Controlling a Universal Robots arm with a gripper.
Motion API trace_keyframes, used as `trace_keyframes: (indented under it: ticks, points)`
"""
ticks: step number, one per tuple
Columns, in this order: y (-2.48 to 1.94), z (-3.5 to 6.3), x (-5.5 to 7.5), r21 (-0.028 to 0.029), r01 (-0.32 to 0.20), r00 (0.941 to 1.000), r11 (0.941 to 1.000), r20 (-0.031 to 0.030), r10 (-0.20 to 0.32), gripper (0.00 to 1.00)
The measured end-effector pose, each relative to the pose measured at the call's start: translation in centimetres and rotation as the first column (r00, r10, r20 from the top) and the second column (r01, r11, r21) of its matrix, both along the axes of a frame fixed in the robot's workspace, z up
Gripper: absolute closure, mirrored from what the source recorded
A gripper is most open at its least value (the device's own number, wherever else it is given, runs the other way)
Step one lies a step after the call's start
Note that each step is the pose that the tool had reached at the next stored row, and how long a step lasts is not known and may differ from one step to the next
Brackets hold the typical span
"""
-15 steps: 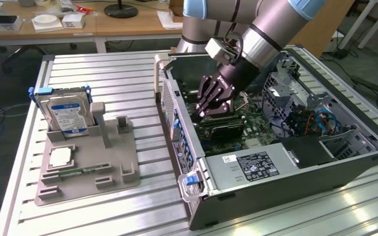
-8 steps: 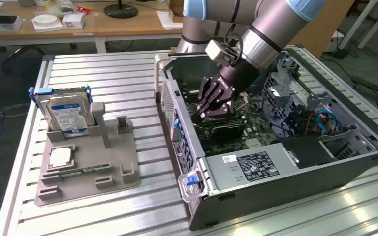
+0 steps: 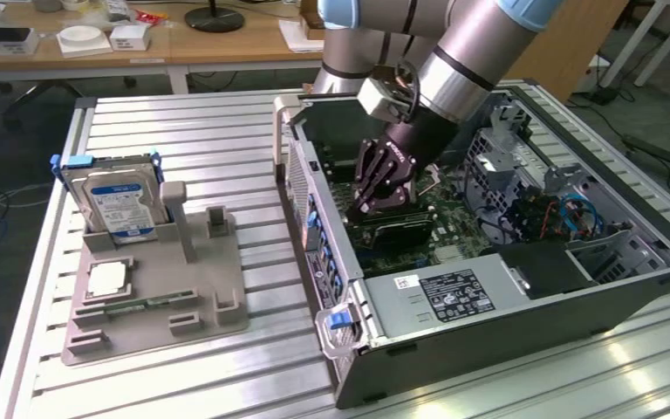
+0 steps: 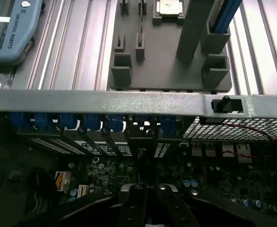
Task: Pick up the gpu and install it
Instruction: 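Press down on the gpu until it lock into place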
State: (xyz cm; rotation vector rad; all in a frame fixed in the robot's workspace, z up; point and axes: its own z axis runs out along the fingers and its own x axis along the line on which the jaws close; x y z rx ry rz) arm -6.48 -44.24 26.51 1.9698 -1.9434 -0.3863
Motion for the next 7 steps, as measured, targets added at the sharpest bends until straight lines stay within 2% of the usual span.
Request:
trace_keyframes:
  ticks: [7]
  points:
    - [0.0,0.01,0.0,-0.0001,0.0,1.0,1.0,0.0,0.0,0.9]
